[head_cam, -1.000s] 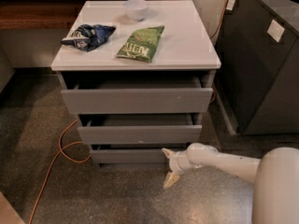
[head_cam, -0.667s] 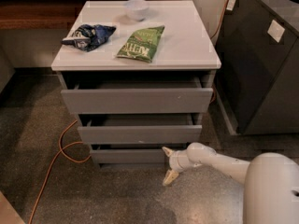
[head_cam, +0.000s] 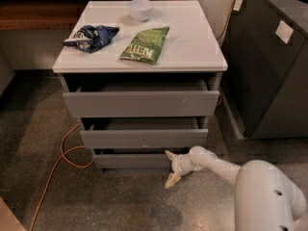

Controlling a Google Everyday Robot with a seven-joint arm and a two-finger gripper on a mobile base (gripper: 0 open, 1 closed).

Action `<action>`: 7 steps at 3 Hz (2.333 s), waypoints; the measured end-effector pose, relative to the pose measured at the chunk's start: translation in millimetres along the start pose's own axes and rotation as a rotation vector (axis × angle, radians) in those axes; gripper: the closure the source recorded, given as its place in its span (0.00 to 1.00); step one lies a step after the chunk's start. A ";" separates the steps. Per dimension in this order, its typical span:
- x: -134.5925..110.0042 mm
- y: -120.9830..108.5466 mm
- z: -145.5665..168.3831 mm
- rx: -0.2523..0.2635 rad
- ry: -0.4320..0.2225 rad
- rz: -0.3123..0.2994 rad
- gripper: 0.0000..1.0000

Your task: Open bottom drawer

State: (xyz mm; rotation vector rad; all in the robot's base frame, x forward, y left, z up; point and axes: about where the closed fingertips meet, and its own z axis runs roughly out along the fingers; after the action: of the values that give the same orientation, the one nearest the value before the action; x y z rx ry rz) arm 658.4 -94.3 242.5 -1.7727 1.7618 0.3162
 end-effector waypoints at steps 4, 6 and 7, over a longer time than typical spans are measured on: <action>41.5 -53.7 43.5 0.114 0.017 0.063 0.00; 45.8 -59.3 51.4 0.121 0.024 0.081 0.48; 45.1 -54.1 50.5 0.114 0.030 0.083 0.70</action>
Offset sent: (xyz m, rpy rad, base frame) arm 0.0616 -0.0186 -0.0442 0.0084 -0.0398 -0.1049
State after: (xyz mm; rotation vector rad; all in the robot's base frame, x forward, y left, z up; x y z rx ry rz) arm 727.0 -106.5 190.8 -1.6353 1.8406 0.2200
